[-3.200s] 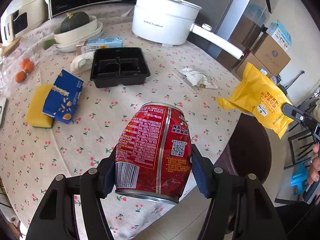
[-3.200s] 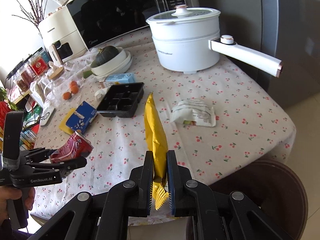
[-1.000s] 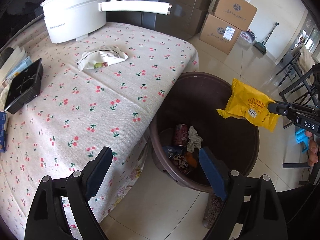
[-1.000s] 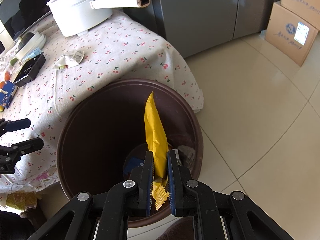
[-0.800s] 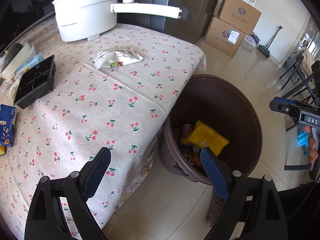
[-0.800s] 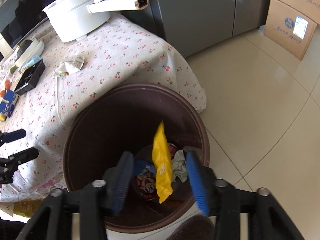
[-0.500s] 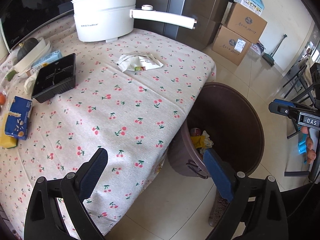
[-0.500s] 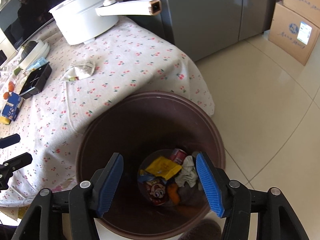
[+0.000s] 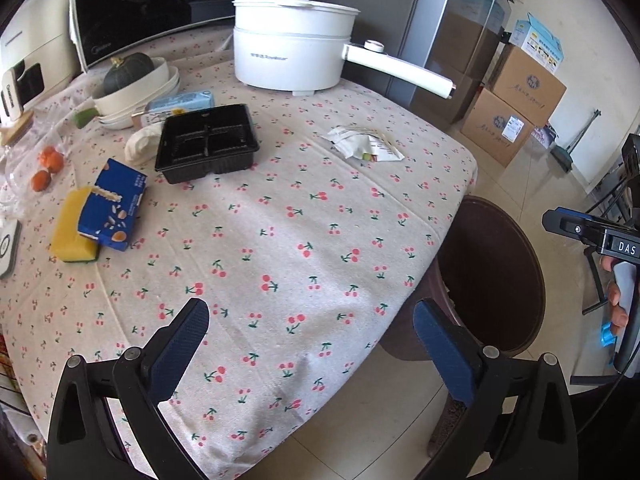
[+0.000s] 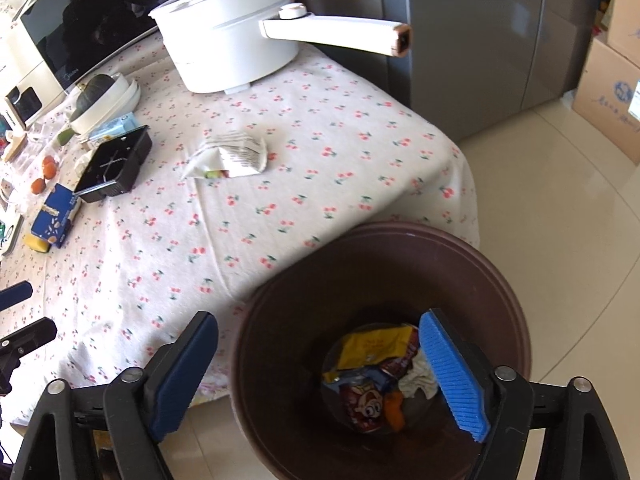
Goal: Collect trash
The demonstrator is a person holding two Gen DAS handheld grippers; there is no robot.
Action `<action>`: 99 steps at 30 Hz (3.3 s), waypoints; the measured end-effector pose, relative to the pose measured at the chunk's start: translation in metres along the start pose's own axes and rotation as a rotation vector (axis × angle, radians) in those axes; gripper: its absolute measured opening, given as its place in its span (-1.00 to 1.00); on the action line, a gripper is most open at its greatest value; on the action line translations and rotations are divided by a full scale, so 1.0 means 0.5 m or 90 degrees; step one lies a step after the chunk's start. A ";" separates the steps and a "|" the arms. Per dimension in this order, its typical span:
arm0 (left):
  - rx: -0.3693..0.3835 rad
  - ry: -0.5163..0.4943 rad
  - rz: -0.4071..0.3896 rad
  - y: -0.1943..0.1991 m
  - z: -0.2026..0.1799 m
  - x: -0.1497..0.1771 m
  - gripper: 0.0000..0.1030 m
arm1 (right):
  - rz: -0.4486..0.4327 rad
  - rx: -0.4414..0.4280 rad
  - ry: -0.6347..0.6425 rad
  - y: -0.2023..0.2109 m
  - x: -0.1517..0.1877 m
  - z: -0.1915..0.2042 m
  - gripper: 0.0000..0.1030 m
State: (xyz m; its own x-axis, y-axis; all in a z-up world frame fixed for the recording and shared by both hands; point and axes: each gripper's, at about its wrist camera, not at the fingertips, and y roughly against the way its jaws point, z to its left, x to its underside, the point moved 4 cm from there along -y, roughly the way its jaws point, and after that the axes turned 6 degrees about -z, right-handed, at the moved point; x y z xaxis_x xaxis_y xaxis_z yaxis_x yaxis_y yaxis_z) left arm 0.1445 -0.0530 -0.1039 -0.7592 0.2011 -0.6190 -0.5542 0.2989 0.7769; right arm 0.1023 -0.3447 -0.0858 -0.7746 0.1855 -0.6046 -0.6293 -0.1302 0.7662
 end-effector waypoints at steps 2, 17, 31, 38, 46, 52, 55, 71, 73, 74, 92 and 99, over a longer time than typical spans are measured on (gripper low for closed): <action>-0.008 0.010 -0.003 0.009 0.023 0.001 1.00 | -0.002 -0.004 0.005 -0.006 -0.009 0.022 0.76; -0.084 0.081 -0.016 0.062 0.206 0.015 1.00 | 0.006 -0.028 0.048 -0.073 -0.052 0.173 0.79; -0.147 0.123 0.002 0.034 0.333 0.011 1.00 | 0.029 -0.007 0.079 -0.181 -0.089 0.253 0.79; -0.163 0.157 -0.008 -0.010 0.373 -0.024 1.00 | 0.053 0.024 0.094 -0.289 -0.135 0.248 0.79; -0.204 0.075 -0.016 -0.069 0.378 -0.065 1.00 | 0.060 0.049 0.114 -0.383 -0.177 0.224 0.83; -0.228 0.017 -0.007 -0.121 0.362 -0.098 1.00 | 0.081 0.046 0.093 -0.427 -0.177 0.201 0.85; -0.248 -0.014 0.004 -0.148 0.353 -0.104 0.99 | 0.078 0.051 0.100 -0.433 -0.176 0.196 0.86; -0.235 0.005 0.026 -0.159 0.337 -0.094 0.24 | 0.052 0.054 0.168 -0.408 -0.175 0.207 -0.52; -0.221 0.026 0.027 -0.148 0.334 -0.089 0.24 | 0.059 0.054 0.178 -0.397 -0.170 0.210 -0.64; -0.214 0.037 0.027 -0.141 0.332 -0.086 0.24 | 0.060 0.052 0.181 -0.389 -0.167 0.211 -0.70; -0.133 0.103 -0.007 0.006 0.236 -0.014 0.23 | 0.020 -0.005 0.177 -0.181 -0.103 0.244 -0.76; -0.106 0.132 -0.008 0.038 0.220 0.009 0.24 | 0.027 -0.028 0.155 -0.145 -0.067 0.233 -0.75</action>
State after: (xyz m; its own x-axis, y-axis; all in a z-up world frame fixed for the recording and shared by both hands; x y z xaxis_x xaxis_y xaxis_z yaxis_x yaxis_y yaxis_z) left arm 0.1680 0.0561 -0.1044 -0.7956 -0.0019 -0.6058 -0.6001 0.1390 0.7877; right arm 0.1815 -0.2281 -0.0958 -0.7896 -0.0601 -0.6107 -0.5938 -0.1765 0.7850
